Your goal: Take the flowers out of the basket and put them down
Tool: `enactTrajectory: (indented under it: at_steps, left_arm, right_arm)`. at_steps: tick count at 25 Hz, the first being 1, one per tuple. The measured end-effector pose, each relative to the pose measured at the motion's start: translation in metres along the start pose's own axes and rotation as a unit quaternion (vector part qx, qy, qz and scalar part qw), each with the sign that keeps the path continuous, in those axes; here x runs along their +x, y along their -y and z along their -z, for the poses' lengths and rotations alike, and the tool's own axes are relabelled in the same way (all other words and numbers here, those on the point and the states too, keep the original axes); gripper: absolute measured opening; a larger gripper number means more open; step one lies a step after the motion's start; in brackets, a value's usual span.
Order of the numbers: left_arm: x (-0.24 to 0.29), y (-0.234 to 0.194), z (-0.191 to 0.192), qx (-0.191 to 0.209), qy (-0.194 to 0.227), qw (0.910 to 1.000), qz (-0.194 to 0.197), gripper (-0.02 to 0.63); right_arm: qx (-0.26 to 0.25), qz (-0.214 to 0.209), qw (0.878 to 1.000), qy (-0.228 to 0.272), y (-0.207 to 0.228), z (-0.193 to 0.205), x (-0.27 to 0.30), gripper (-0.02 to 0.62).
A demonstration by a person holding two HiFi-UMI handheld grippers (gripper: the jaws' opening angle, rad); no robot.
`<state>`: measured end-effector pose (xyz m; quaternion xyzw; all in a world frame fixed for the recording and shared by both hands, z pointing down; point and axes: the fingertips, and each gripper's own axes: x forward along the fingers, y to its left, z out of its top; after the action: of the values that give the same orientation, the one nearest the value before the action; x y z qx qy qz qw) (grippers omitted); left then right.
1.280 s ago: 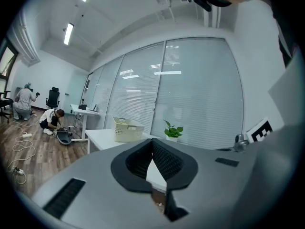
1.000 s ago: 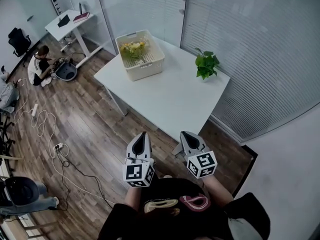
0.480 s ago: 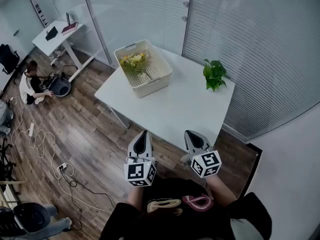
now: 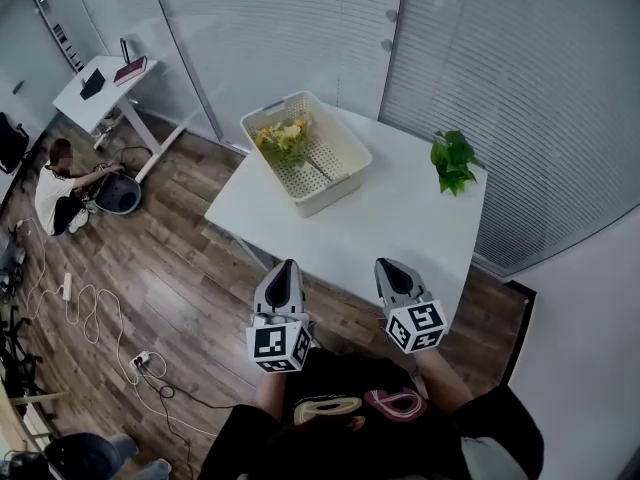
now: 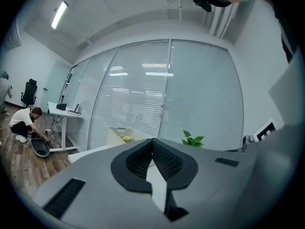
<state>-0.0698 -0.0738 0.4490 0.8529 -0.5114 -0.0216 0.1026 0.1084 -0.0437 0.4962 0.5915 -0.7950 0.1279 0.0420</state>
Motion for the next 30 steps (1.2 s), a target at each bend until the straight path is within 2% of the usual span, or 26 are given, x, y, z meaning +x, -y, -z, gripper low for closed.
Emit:
enactTrajectory:
  at_steps: [8,16,25,30]
  left_arm:
    - [0.009,-0.047,-0.012,0.011,-0.002,0.9998,0.014,0.017]
    - [0.005,-0.08,-0.011,0.001,-0.003,1.0,-0.006,0.017]
    - [0.021,-0.099,-0.012,-0.008,0.0,0.9996,-0.028,0.017]
    - [0.04,-0.107,-0.018,-0.008,0.001,0.9992,-0.04,0.017]
  right_arm:
    - [0.018,0.022,1.0,0.007,-0.018,-0.002,0.041,0.011]
    - [0.013,0.006,1.0,-0.007,-0.043,0.005,0.065,0.011]
    - [-0.001,0.011,1.0,-0.025,-0.027,0.0,0.092,0.011]
    - [-0.009,0.004,1.0,-0.024,-0.014,-0.02,0.121,0.011]
